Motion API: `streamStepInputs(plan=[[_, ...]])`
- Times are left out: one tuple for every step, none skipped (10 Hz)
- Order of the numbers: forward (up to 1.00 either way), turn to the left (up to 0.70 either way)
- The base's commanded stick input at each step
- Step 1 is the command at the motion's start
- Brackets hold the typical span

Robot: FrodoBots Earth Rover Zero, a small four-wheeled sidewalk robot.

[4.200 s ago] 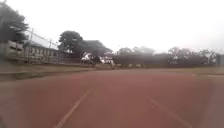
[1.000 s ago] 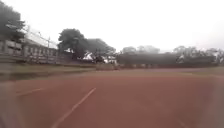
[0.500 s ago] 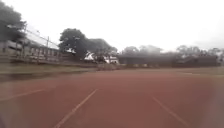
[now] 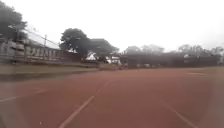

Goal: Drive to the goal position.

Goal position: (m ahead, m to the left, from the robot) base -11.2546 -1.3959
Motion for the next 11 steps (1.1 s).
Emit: streamStepInputs(plan=[[1.0, -0.3], [1.0, -0.3], [1.0, -0.18], [1.0, -0.03], [1.0, 0.0], [1.0, 0.0], [1.0, 0.0], [1.0, 0.0], [1.0, 0.0], [1.0, 0.0], [1.0, 0.0]])
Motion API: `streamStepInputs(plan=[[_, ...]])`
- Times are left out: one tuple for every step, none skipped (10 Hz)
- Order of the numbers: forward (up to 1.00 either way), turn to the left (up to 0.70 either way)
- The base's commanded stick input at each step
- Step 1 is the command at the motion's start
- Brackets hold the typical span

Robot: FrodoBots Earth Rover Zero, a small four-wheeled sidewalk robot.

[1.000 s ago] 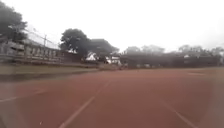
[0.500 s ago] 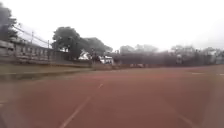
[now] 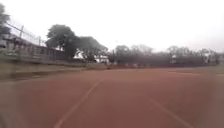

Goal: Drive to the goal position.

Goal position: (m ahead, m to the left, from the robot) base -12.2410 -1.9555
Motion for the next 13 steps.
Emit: streamStepInputs(plan=[[1.0, 0.0], [1.0, 0.0], [1.0, 0.0], [1.0, 0.0], [1.0, 0.0], [1.0, 0.0], [1.0, 0.0], [1.0, 0.0], [1.0, 0.0], [1.0, 0.0], [1.0, 0.0], [1.0, 0.0], [1.0, 0.0]])
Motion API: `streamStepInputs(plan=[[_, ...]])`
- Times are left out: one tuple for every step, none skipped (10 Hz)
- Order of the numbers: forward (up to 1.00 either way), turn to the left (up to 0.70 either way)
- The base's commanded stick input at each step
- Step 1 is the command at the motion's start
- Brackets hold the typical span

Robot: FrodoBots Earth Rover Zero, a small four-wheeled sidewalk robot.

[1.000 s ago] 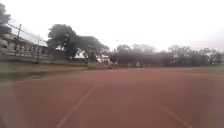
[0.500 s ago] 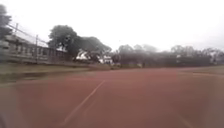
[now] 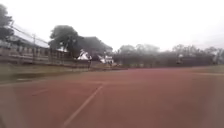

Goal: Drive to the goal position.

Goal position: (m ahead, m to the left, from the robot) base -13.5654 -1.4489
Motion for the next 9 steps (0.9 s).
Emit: streamStepInputs(plan=[[1.0, -0.03], [1.0, -0.19], [1.0, -0.34], [1.0, -0.34], [1.0, -0.34], [1.0, -0.34], [1.0, -0.34], [1.0, -0.34], [1.0, -0.34]])
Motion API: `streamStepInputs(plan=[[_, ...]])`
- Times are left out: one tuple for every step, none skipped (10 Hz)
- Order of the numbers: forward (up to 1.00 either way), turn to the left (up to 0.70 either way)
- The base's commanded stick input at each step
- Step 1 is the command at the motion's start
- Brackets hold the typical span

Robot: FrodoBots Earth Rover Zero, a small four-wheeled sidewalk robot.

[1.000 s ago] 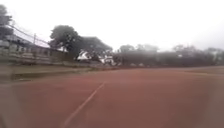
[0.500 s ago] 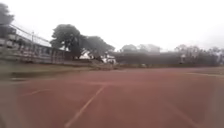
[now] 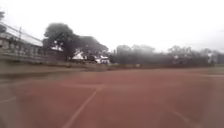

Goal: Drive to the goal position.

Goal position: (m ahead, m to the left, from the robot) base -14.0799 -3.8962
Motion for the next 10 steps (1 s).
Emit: streamStepInputs(plan=[[1.0, -0.34], [1.0, -0.34], [1.0, -0.3], [1.0, -0.25], [1.0, -0.16], [1.0, -0.04], [1.0, 0.0], [1.0, 0.0], [1.0, 0.0], [1.0, 0.0]])
